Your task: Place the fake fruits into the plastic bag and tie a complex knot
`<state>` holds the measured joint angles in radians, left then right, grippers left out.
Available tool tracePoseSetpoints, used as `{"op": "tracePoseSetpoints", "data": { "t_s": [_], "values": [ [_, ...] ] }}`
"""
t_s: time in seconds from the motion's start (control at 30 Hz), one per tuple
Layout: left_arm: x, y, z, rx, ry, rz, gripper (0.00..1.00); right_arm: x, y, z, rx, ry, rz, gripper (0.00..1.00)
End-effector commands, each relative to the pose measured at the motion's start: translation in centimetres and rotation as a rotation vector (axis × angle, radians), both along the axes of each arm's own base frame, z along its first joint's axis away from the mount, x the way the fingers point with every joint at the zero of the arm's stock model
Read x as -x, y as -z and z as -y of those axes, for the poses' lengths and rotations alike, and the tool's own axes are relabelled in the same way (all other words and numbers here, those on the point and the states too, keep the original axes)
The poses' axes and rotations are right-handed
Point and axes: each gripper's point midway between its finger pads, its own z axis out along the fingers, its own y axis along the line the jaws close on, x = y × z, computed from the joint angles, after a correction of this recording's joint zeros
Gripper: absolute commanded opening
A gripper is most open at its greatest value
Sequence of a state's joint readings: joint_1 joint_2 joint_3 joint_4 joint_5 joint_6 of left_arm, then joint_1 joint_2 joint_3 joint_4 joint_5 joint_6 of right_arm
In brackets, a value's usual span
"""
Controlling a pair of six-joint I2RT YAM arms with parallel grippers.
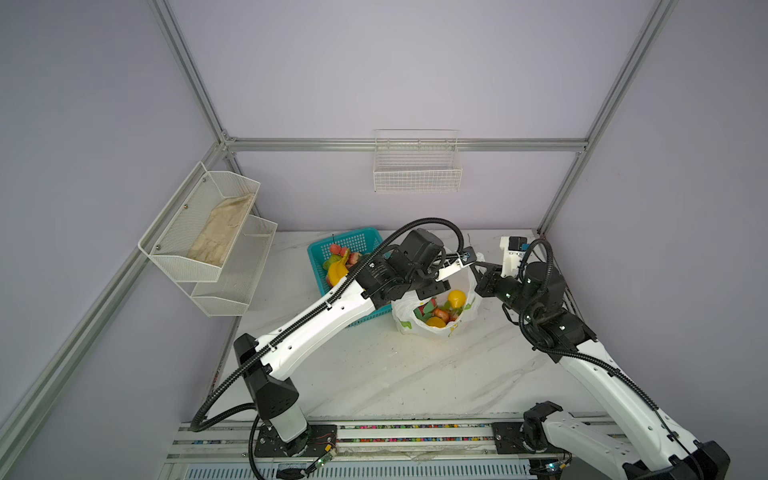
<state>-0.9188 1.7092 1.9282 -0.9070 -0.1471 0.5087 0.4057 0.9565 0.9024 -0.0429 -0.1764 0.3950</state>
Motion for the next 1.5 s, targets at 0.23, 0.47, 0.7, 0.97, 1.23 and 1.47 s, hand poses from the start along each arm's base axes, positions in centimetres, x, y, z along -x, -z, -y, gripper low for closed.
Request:
{"op": "tracePoseSetpoints", "data": {
  "t_s": [0.23, 0.47, 0.7, 0.97, 1.23, 1.47],
  "values": [
    [-0.1, 1.3, -1.7, -0.242, 0.016, 0.044, 0.61, 0.4, -2.5, 1.3, -0.095, 0.062, 0.071, 0.0],
    [-1.5, 3.0, -2.0, -0.336, -0.012, 0.069, 0.63, 0.4, -2.5, 1.2, -0.093, 0.06, 0.072, 0.0],
    [-1.4, 3.8, -2.4, -0.361, -0.016, 0.04, 0.64, 0.7, -2.9, 1.8, -0.094, 0.083, 0.088, 0.0],
    [-0.9, 3.8, -4.4, -0.4, -0.071, 0.013, 0.67, 0.7, -3.0, 2.1, -0.09, 0.098, 0.096, 0.0],
    [-1.7, 2.8, -6.1, -0.429, -0.142, 0.053, 0.53, 0.8, -3.0, 2.1, -0.089, 0.096, 0.096, 0.0],
    [-3.1, 0.5, -6.6, -0.332, -0.219, 0.096, 0.28, 1.1, -2.8, 2.6, -0.087, 0.116, 0.094, 0.0]
  ]
}}
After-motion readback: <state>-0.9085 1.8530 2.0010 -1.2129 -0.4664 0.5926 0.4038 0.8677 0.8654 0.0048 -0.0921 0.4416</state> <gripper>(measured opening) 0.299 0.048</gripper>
